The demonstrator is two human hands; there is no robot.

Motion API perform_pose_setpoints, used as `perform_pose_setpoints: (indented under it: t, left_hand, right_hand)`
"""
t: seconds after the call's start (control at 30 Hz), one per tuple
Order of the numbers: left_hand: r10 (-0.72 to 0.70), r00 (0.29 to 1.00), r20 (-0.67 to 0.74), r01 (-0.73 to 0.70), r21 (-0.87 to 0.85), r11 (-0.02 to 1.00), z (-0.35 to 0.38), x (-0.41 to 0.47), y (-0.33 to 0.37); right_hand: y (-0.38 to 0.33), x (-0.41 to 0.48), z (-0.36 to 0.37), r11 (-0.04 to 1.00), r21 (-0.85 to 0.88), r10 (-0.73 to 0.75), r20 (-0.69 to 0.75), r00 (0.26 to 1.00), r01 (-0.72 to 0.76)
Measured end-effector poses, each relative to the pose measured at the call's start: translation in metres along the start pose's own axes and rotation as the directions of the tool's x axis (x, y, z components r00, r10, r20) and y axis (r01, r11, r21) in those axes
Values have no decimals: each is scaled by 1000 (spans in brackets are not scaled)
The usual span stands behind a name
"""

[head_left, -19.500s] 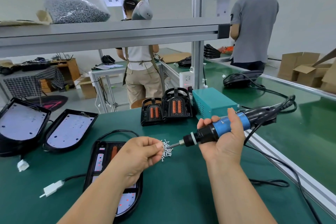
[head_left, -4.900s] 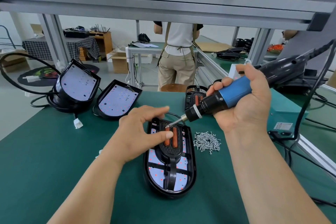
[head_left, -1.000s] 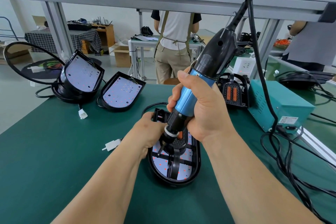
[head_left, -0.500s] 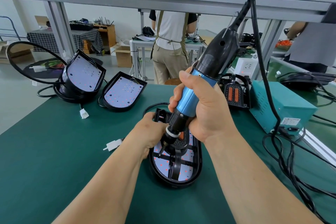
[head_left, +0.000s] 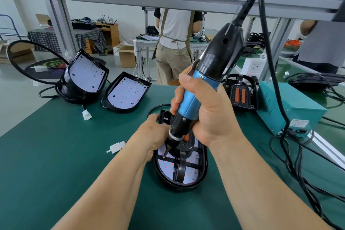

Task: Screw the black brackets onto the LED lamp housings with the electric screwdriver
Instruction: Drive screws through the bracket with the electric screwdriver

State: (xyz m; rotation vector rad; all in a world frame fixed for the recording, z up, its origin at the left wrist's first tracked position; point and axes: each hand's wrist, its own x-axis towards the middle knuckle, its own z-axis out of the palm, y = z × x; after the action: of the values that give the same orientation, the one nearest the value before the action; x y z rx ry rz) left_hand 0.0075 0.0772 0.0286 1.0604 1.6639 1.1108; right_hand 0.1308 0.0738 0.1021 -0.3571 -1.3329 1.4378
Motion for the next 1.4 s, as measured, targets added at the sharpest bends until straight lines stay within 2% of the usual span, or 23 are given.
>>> perform_pose_setpoints:
  t: [0.43, 0.67, 0.87, 1.07, 1.23, 1.4]
  left_hand:
    - [-3, 999, 32, 5, -35, 999, 1, -3, 3]
    - [-7, 999, 32, 9, -58, 998, 1, -1, 2]
    - [-10, 998, 60, 17, -106, 994, 1, 3, -1]
    - [-36, 995, 92, 47, -123, 991, 0, 3, -3]
    - [-42, 995, 93, 55, -134, 989, 0, 3, -4]
    - [-51, 994, 93, 62, -114, 992, -1, 4, -3]
  right_hand:
    - [2, 2, -4, 997, 71, 49, -127, 991, -40]
    - [1, 3, -4, 994, 99, 62, -141, 988, -48]
    - [-8, 7, -12, 982, 163, 132, -214, 968, -98]
    - [-35, 13, -45, 954, 116, 300, -387, 872, -277]
    - [-66, 3, -96, 940, 35, 304, -533, 790, -338]
    - [-63, -12, -132, 877, -40, 345, -642, 684, -480]
